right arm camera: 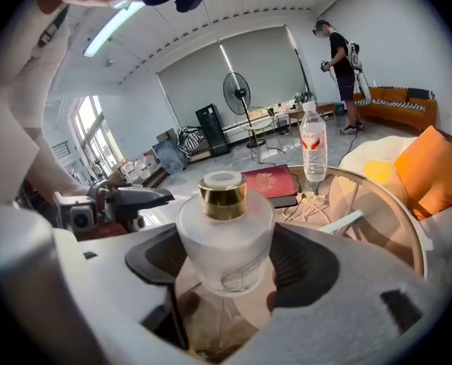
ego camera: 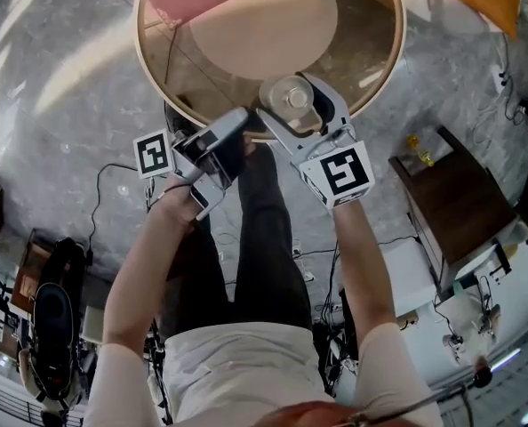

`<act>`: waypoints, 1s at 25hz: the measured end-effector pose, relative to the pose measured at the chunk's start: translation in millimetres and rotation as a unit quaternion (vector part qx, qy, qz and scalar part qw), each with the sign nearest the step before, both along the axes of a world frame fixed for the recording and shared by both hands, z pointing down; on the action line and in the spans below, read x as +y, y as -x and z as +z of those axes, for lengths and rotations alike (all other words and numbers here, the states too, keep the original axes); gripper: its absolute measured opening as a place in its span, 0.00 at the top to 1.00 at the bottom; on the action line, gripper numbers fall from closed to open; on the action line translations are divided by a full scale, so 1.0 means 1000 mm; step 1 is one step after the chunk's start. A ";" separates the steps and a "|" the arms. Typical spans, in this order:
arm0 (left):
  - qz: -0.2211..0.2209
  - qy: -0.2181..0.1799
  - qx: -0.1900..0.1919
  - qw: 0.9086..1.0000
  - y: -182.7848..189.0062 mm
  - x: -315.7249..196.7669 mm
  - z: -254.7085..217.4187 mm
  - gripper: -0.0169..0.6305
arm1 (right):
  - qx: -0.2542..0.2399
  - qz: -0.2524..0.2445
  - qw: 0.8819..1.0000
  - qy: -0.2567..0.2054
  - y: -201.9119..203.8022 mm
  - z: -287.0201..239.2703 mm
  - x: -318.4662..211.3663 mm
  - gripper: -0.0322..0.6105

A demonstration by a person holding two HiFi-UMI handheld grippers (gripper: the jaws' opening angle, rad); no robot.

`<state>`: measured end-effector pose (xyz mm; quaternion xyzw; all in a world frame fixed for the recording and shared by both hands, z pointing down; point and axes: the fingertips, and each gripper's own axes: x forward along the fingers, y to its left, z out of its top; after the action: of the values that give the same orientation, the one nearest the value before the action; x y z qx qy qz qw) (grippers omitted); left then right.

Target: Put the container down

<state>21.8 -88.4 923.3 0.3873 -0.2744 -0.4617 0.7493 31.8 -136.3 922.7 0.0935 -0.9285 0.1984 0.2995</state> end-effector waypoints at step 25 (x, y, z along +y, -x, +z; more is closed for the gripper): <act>-0.010 0.025 0.005 1.000 0.026 0.013 0.052 0.54 | 0.082 0.029 0.995 -0.043 0.009 0.122 -0.014 0.43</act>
<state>-4.3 -75.2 975.2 0.3636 -0.2861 -0.4637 0.7556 23.2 -150.0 1044.5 0.1489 -0.9055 0.1588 0.3642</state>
